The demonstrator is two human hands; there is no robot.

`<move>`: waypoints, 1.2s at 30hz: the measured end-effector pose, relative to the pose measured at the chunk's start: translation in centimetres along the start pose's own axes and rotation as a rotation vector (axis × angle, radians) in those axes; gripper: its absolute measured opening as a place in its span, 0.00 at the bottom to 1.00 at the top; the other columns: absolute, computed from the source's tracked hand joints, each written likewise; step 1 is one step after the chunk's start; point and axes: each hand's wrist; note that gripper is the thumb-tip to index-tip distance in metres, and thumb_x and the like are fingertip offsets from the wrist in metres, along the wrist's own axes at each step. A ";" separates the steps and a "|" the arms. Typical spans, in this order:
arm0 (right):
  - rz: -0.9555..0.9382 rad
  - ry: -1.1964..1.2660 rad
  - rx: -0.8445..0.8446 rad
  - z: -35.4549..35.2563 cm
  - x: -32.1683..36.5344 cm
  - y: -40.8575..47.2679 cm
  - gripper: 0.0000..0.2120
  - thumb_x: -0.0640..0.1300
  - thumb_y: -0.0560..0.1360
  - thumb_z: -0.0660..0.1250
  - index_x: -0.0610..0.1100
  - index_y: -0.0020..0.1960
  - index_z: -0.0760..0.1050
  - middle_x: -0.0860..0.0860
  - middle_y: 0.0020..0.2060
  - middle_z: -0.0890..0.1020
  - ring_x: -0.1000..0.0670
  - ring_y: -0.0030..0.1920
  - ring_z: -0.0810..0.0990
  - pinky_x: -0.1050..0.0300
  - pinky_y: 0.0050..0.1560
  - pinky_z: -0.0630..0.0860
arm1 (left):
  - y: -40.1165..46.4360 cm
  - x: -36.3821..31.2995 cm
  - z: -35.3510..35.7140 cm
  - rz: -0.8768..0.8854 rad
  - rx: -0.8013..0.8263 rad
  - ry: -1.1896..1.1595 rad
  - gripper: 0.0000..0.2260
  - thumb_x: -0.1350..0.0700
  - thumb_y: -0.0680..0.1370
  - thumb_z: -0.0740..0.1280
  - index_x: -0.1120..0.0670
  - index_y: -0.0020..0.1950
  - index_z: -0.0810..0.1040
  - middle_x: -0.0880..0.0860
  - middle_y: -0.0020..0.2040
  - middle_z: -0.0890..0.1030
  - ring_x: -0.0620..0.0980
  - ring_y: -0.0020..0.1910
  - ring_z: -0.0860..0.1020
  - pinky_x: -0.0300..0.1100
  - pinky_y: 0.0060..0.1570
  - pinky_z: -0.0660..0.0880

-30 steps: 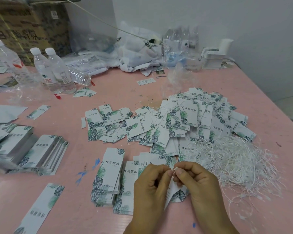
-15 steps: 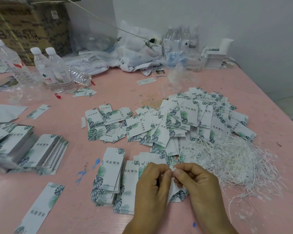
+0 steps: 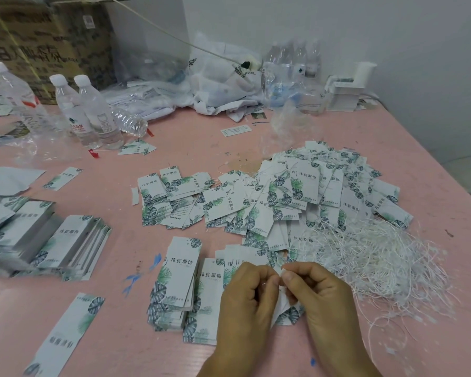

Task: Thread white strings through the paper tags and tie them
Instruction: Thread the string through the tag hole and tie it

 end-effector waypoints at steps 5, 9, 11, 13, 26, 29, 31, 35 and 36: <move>0.003 -0.018 0.011 0.0 -0.1 0.0 0.11 0.33 0.71 0.71 0.49 0.41 0.84 0.48 0.29 0.83 0.57 0.30 0.79 0.67 0.33 0.76 | 0.0 -0.1 0.0 -0.031 0.005 -0.016 0.04 0.49 0.77 0.65 0.42 0.42 0.76 0.42 0.37 0.74 0.42 0.36 0.74 0.27 0.36 0.66; 0.006 -0.029 -0.012 -0.1 -0.1 0.0 0.10 0.34 0.72 0.71 0.49 0.41 0.84 0.47 0.29 0.83 0.56 0.29 0.79 0.67 0.33 0.76 | 0.0 0.0 0.0 -0.039 0.007 -0.014 0.04 0.49 0.77 0.65 0.43 0.42 0.76 0.42 0.37 0.74 0.43 0.36 0.74 0.27 0.37 0.66; 0.007 -0.041 -0.010 -0.1 0.0 0.0 0.10 0.34 0.72 0.71 0.49 0.41 0.84 0.47 0.29 0.83 0.56 0.30 0.79 0.67 0.33 0.76 | 0.0 0.0 0.0 -0.044 0.012 -0.017 0.04 0.49 0.76 0.65 0.43 0.41 0.76 0.43 0.37 0.74 0.43 0.37 0.74 0.27 0.37 0.67; 0.014 -0.035 -0.009 -0.1 0.0 0.0 0.10 0.33 0.72 0.71 0.48 0.41 0.85 0.47 0.29 0.83 0.56 0.29 0.79 0.67 0.32 0.76 | 0.0 0.0 0.0 -0.048 0.014 -0.019 0.04 0.49 0.76 0.65 0.43 0.41 0.76 0.44 0.37 0.74 0.44 0.37 0.74 0.28 0.37 0.67; 0.004 -0.107 0.060 -0.4 0.2 0.2 0.09 0.35 0.72 0.72 0.49 0.40 0.85 0.46 0.30 0.83 0.55 0.30 0.79 0.65 0.34 0.76 | -0.1 0.0 0.0 -0.054 0.011 -0.037 0.05 0.48 0.77 0.65 0.42 0.42 0.76 0.43 0.37 0.76 0.44 0.38 0.76 0.28 0.37 0.68; -0.001 -0.114 0.076 -0.6 0.2 0.3 0.09 0.35 0.72 0.71 0.48 0.40 0.85 0.46 0.29 0.82 0.54 0.30 0.77 0.64 0.33 0.75 | -0.1 -0.1 0.0 -0.050 0.016 -0.053 0.05 0.47 0.77 0.65 0.43 0.42 0.77 0.44 0.38 0.77 0.45 0.39 0.77 0.29 0.38 0.69; -0.018 -0.135 0.090 -0.7 0.2 0.4 0.09 0.36 0.72 0.71 0.49 0.40 0.85 0.46 0.27 0.81 0.54 0.29 0.76 0.64 0.33 0.74 | -0.1 -0.2 0.0 -0.052 0.012 -0.061 0.05 0.46 0.77 0.65 0.43 0.42 0.77 0.44 0.38 0.77 0.44 0.39 0.77 0.29 0.38 0.68; -0.027 -0.146 0.122 -0.9 0.1 0.5 0.07 0.37 0.72 0.71 0.47 0.40 0.84 0.45 0.27 0.80 0.52 0.29 0.74 0.63 0.32 0.73 | 0.0 -0.4 -0.1 -0.052 0.002 -0.066 0.04 0.46 0.76 0.65 0.42 0.42 0.77 0.43 0.37 0.77 0.42 0.38 0.76 0.27 0.37 0.67; -0.018 -0.141 0.129 -1.0 0.1 0.6 0.07 0.37 0.72 0.71 0.46 0.40 0.84 0.45 0.27 0.80 0.52 0.29 0.74 0.63 0.32 0.73 | 0.0 -0.4 -0.1 -0.047 0.002 -0.062 0.04 0.46 0.76 0.65 0.42 0.42 0.76 0.43 0.37 0.77 0.41 0.38 0.76 0.27 0.37 0.67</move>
Point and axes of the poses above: each hand's wrist, its own y-axis towards the middle knuckle, its own z-axis out of the palm, x = y × z
